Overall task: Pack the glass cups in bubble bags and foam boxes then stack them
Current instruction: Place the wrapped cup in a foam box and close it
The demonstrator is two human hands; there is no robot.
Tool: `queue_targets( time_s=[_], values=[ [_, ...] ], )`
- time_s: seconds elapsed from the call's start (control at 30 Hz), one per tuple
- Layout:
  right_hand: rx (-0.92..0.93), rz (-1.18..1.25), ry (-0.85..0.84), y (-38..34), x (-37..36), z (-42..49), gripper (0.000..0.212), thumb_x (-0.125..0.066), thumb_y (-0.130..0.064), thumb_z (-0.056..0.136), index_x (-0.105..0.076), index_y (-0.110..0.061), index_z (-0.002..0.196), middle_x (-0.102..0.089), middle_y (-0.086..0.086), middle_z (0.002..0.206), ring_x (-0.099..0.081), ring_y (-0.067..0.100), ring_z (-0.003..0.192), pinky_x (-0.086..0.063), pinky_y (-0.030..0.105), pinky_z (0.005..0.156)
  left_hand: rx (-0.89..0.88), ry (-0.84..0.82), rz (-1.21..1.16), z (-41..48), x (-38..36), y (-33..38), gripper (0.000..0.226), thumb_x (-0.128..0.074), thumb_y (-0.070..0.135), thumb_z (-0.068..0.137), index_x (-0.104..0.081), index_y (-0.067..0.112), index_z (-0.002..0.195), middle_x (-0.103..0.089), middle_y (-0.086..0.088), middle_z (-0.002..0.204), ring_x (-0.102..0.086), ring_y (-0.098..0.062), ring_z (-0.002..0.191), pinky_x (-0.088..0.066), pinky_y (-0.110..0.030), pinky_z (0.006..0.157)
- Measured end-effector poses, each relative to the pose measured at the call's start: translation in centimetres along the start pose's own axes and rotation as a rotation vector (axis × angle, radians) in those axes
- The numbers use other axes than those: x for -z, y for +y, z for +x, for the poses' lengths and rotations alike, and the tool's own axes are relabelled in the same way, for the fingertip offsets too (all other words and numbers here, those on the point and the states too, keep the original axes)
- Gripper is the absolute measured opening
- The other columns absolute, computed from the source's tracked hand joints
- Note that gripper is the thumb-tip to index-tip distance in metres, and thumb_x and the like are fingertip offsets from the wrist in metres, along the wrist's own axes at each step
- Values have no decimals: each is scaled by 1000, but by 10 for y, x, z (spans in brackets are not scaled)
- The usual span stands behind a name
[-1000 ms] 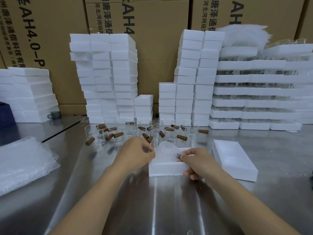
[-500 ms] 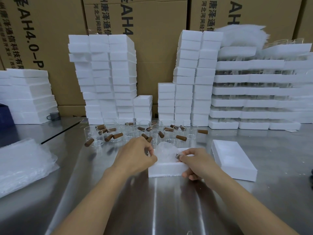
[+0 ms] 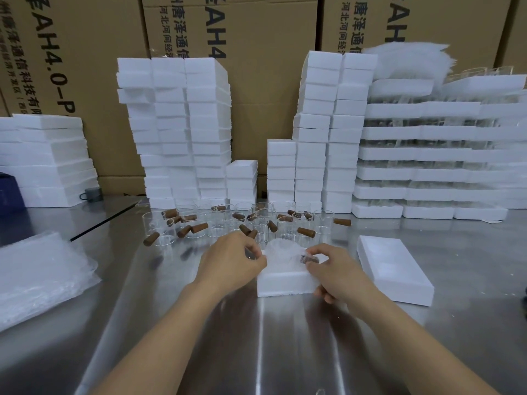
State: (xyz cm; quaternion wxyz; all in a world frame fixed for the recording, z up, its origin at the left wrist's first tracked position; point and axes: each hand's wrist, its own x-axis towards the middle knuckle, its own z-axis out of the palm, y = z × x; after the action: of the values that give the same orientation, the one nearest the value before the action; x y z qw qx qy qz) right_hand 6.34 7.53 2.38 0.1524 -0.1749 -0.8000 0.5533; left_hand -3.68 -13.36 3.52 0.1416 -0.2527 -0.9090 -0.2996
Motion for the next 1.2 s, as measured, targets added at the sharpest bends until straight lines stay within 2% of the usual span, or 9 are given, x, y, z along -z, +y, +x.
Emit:
queue_targets(
  time_s=[0.17, 0.3, 0.4, 0.57, 0.73, 0.9, 0.97, 1.07, 1.2],
  values=[
    [86, -157, 17, 0, 1, 1, 18, -58, -20, 97, -68, -33, 105, -70, 7, 89, -61, 17, 43, -46, 24, 40, -32, -16, -19, -4, -2, 6, 14, -67, 45, 82, -71, 41, 69, -67, 22, 91, -64, -3, 88, -56, -33, 77],
    [156, -459, 44, 0, 9, 3, 16, -62, -49, 97, -71, -35, 97, -70, -5, 95, -66, 19, 76, -51, 30, 69, -27, -15, -45, -4, -3, 6, 12, -67, 45, 81, -73, 42, 71, -68, 21, 91, -64, -2, 88, -57, -33, 78],
    [146, -472, -16, -1, 12, 4, 37, -63, -54, 98, -63, -28, 71, -60, -6, 73, -59, 17, 63, -44, 29, 59, -12, -16, -71, -2, -5, 5, 16, -68, 42, 83, -72, 45, 68, -69, 22, 88, -66, -2, 87, -57, -31, 77],
    [92, -292, -66, -6, 16, 0, 53, -70, -44, 98, -39, -16, 66, -31, -6, 54, -35, 20, 49, -24, 28, 51, 26, -46, -173, 2, -8, 5, 32, -73, 29, 94, -72, 45, 67, -68, 40, 84, -67, 6, 84, -56, -26, 78],
    [56, -75, -74, -12, 22, -6, 41, -71, -39, 98, -63, -1, 88, -30, 11, 71, -36, 13, 42, -23, 21, 44, 92, -22, -403, 4, -5, 10, 13, -74, 25, 99, -85, 33, 102, -76, 25, 91, -69, 5, 86, -47, -13, 73],
    [2, 51, -67, -14, 21, -4, 33, -73, -37, 97, -69, -6, 87, -40, -4, 45, -39, 9, 36, -23, 19, 41, 120, -56, -417, 1, -3, 10, 19, -74, 27, 97, -82, 40, 108, -77, 13, 113, -69, -7, 109, -53, -31, 97],
    [29, 62, -34, -13, 21, -3, 39, -73, -36, 98, -70, 2, 90, -56, 1, 54, -40, 9, 37, -28, 19, 40, 117, -115, -414, 1, -3, 7, 25, -75, 26, 94, -77, 50, 101, -76, 12, 115, -68, -5, 112, -53, -30, 97],
    [108, 42, 6, -16, 24, -3, 35, -71, -35, 99, -75, -1, 92, -74, 8, 91, -46, 11, 41, -35, 22, 43, 82, -141, -402, 2, -5, 8, 28, -73, 23, 94, -82, 44, 110, -76, 15, 117, -68, -6, 112, -54, -31, 99],
    [219, -11, 3, -19, 26, -4, 28, -67, -35, 101, -76, -11, 90, -72, 7, 91, -58, 12, 49, -42, 25, 48, 60, -163, -453, 5, -6, 10, 37, -70, 16, 96, -83, 50, 90, -71, 35, 91, -64, 5, 95, -45, -16, 84]
  ],
)
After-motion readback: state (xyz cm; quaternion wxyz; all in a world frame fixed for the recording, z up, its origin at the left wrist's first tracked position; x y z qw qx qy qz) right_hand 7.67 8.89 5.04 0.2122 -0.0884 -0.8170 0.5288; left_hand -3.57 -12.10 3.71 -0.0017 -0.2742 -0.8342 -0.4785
